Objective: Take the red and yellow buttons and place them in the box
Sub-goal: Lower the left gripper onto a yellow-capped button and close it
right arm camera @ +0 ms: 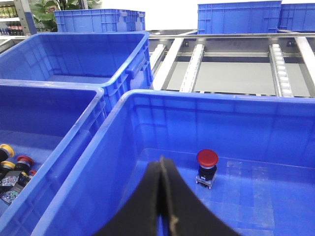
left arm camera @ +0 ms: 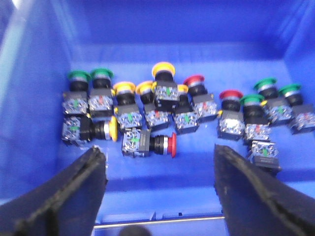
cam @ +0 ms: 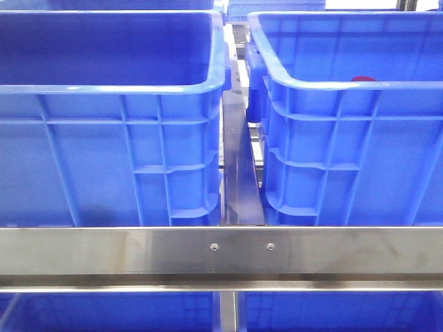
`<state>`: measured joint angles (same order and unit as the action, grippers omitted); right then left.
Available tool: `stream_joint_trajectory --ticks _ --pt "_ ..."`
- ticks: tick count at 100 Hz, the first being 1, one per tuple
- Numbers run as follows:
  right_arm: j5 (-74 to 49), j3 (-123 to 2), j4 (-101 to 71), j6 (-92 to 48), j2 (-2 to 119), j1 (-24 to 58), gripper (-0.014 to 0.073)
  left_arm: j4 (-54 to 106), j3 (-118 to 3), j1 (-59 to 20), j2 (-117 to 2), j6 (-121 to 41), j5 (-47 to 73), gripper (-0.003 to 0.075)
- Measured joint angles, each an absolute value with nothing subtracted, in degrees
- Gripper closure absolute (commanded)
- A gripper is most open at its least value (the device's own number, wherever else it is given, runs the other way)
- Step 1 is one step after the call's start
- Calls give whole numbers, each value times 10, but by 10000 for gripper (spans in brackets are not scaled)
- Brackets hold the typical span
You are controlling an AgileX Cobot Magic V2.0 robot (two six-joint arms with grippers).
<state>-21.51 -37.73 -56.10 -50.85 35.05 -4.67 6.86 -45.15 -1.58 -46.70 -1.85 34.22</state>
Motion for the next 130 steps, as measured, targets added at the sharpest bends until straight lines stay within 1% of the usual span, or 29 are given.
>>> stream_joint_trajectory --ticks 12,42,68,91,130 --pt "-215 -377 -561 -508 350 -47 660 69 -501 -16 -547 -21 364 291" --pt "-215 -377 -561 -508 350 -47 660 63 -617 -52 -736 -38 370 291" --pt "-215 -377 -560 -508 350 -47 660 39 -698 -63 -873 -38 385 291" --pt "-215 -377 -560 -508 350 -47 660 37 -741 -66 -945 -38 385 291" --pt "-215 -377 -560 -508 350 -47 660 18 -791 -71 -1019 -49 372 291"
